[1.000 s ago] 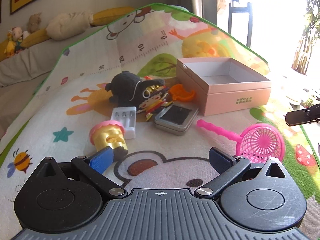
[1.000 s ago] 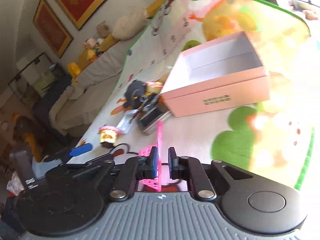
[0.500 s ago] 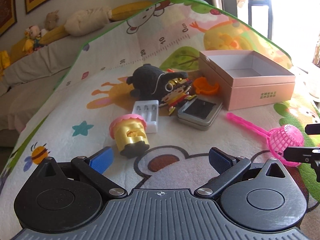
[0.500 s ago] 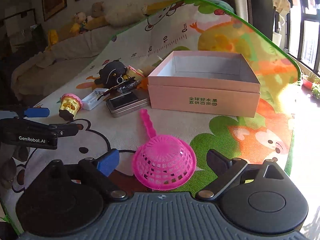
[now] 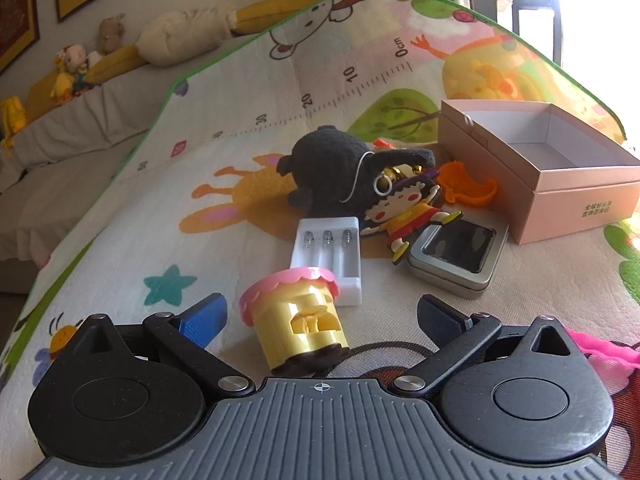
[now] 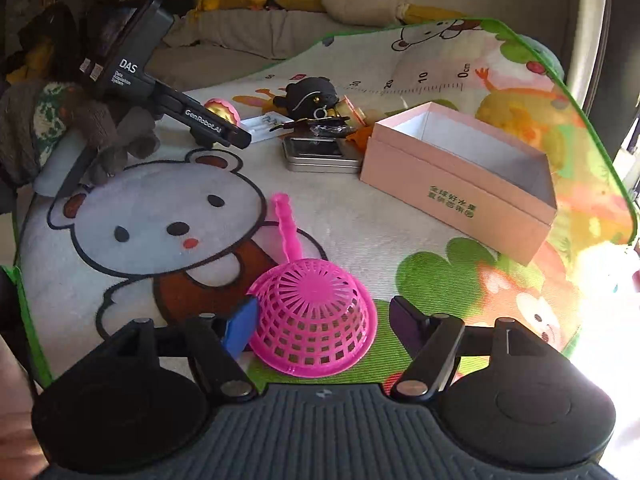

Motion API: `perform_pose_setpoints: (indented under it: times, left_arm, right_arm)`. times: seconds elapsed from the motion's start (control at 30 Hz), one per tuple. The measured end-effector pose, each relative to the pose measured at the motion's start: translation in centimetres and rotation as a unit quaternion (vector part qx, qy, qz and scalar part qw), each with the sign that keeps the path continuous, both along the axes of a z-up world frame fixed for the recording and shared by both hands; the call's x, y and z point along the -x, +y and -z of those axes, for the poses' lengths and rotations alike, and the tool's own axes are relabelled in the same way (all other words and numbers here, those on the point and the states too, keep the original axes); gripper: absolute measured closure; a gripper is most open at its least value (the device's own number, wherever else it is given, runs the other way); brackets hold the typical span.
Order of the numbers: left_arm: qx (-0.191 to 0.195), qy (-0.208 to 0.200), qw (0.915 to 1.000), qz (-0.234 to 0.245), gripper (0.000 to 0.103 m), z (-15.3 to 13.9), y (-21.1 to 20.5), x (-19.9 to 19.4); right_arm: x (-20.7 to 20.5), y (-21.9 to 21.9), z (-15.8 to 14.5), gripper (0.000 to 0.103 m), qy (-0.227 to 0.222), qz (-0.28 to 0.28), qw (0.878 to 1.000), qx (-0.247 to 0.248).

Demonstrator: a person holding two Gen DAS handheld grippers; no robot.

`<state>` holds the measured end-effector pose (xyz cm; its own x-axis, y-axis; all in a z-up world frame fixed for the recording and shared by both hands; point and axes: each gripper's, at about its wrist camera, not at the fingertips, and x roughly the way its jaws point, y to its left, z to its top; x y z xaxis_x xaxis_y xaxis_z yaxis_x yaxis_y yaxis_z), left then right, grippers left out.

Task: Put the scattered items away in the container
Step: 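Lift the pink strainer with the right gripper while the left gripper approaches the pink-yellow cup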

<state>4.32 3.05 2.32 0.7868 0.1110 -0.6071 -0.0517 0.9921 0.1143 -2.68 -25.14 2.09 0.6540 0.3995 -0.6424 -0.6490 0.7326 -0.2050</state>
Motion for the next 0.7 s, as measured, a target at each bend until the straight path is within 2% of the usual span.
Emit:
perform_pose_setpoints:
  times: [0.1, 0.17, 0.2, 0.3, 0.33, 0.37, 0.43, 0.57, 0.63, 0.7]
  left_arm:
    - [0.005, 0.001, 0.9999, 0.010, 0.000, -0.1, 0.0, 0.1]
    - [0.002, -0.001, 1.0000, 0.009, 0.000, 0.0, 0.0, 0.2]
    - [0.000, -0.005, 1.0000, 0.005, 0.000, 0.0, 0.1, 0.1]
    - [0.000, -0.013, 0.9999, -0.003, 0.002, 0.2, 0.5, 0.1]
    - [-0.004, -0.014, 0.9999, -0.002, 0.012, 0.2, 0.5, 0.1]
    - [-0.012, -0.015, 0.9998, -0.002, 0.029, 0.3, 0.6, 0.0]
    - [-0.019, -0.014, 0.9997, -0.005, 0.036, 0.6, 0.8, -0.1]
    - [-0.018, -0.011, 0.9998, -0.005, 0.044, 0.7, 1.0, 0.1]
    - [-0.009, -0.019, 0.9997, 0.012, 0.044, 0.1, 0.4, 1.0]
    - [0.005, -0.024, 0.9987, 0.045, 0.044, -0.6, -0.8, 2.2]
  right_arm:
    - [-1.1, -0.6, 0.1, 0.021, -0.067, 0.054, 0.994, 0.062]
    - [-2.1, -0.9, -0.2, 0.020, -0.098, 0.109, 0.986, 0.076]
    - [-2.5, -1.2, -0.5, 0.018, -0.092, 0.126, 0.986, 0.058]
    - [-3.2, -2.7, -1.4, 0.011, -0.037, 0.149, 0.987, -0.046]
    - [-3.3, -2.8, -1.4, 0.010, -0.025, 0.153, 0.986, -0.065]
    - [-3.3, -2.7, -1.3, 0.010, -0.019, 0.156, 0.985, -0.076]
    - [-3.5, -2.4, -1.0, 0.009, -0.008, 0.161, 0.983, -0.088]
    - [-4.4, -2.5, -0.6, 0.010, 0.043, 0.182, 0.974, -0.127]
    - [-5.1, -2.9, -0.3, 0.010, 0.077, 0.204, 0.963, -0.156]
    - [-5.5, -3.0, -0.1, 0.010, 0.089, 0.226, 0.955, -0.172]
